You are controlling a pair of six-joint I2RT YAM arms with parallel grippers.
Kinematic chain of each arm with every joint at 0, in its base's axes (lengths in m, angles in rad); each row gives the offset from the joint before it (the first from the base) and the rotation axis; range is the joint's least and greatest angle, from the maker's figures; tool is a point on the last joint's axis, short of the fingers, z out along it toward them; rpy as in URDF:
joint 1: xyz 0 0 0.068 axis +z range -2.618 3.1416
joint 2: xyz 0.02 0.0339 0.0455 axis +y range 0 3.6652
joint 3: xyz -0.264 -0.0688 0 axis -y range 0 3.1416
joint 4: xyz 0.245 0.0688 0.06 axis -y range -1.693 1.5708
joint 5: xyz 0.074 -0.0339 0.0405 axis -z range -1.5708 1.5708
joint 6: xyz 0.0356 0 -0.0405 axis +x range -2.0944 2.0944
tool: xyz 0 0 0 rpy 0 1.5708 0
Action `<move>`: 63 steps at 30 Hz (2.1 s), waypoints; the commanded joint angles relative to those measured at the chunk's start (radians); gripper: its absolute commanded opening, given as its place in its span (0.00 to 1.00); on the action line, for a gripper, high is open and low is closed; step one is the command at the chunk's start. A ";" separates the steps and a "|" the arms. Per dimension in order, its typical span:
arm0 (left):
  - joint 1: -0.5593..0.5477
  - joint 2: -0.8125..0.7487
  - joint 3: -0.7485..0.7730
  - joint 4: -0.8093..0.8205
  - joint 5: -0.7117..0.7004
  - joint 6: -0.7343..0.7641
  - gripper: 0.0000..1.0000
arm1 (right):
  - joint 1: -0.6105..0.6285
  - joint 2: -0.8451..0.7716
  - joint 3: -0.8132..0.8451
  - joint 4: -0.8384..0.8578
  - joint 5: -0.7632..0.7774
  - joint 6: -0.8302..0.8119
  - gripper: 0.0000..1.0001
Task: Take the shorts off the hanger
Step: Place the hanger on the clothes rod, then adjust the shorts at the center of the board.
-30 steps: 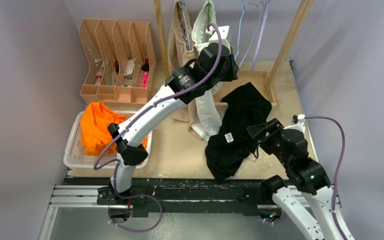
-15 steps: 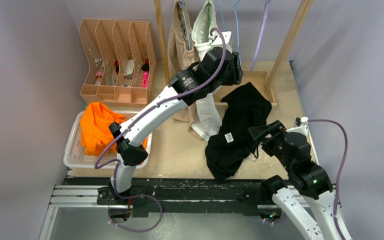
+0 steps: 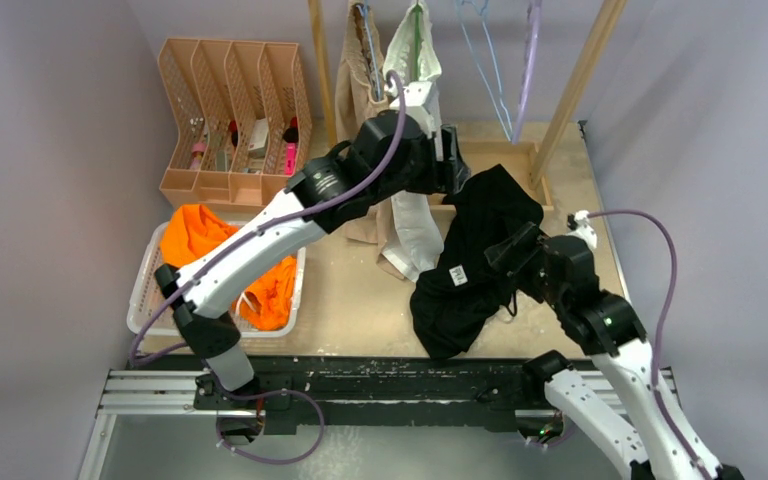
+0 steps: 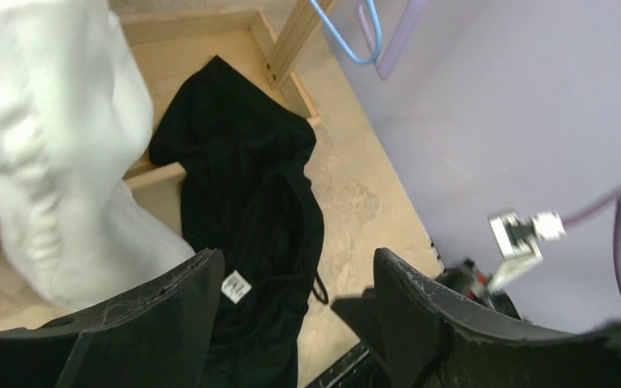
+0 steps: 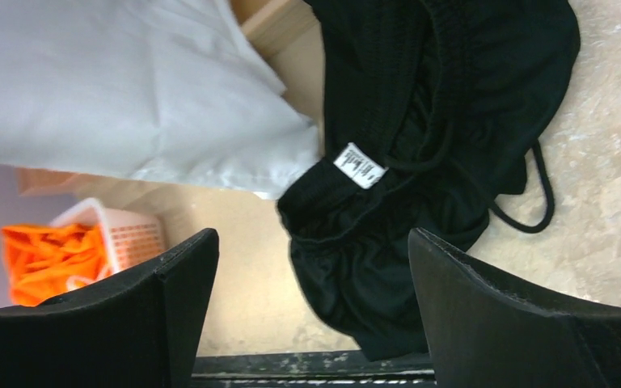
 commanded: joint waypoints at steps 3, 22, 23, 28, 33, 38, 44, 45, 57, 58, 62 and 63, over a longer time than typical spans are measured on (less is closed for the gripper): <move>-0.002 -0.175 -0.103 0.022 0.068 0.048 0.69 | 0.001 0.199 0.029 0.013 0.096 -0.037 0.99; -0.003 -0.631 -0.875 0.177 0.188 -0.100 0.70 | -0.266 0.757 0.148 0.313 -0.006 -0.334 0.99; -0.005 -0.639 -0.902 0.184 0.195 -0.108 0.70 | -0.266 0.787 0.182 0.313 -0.016 -0.348 0.99; -0.006 -0.658 -0.974 0.184 0.211 -0.130 0.71 | -0.266 0.904 0.264 0.317 -0.016 -0.399 0.99; -0.013 -0.672 -1.040 0.222 0.213 -0.160 0.71 | -0.266 1.016 0.300 0.289 -0.004 -0.405 0.98; -0.025 -0.659 -1.062 0.225 0.206 -0.174 0.71 | -0.265 1.112 0.267 0.332 -0.014 -0.409 0.79; -0.054 -0.660 -1.039 0.174 0.153 -0.176 0.71 | -0.261 1.173 0.180 0.415 -0.026 -0.404 0.65; -0.057 -0.662 -1.036 0.166 0.146 -0.178 0.71 | -0.257 1.175 0.180 0.411 -0.019 -0.404 0.58; -0.076 -0.639 -1.030 0.148 0.125 -0.190 0.71 | -0.231 0.570 0.219 0.343 -0.037 -0.417 0.00; -0.077 -0.638 -1.030 0.152 0.123 -0.193 0.71 | -0.231 0.509 0.216 0.327 -0.066 -0.409 0.00; -0.081 -0.642 -1.032 0.176 0.114 -0.197 0.71 | -0.231 0.322 0.152 0.269 -0.217 -0.362 0.00; -0.081 -0.643 -1.032 0.182 0.110 -0.198 0.71 | -0.231 0.271 0.115 0.269 -0.273 -0.347 0.00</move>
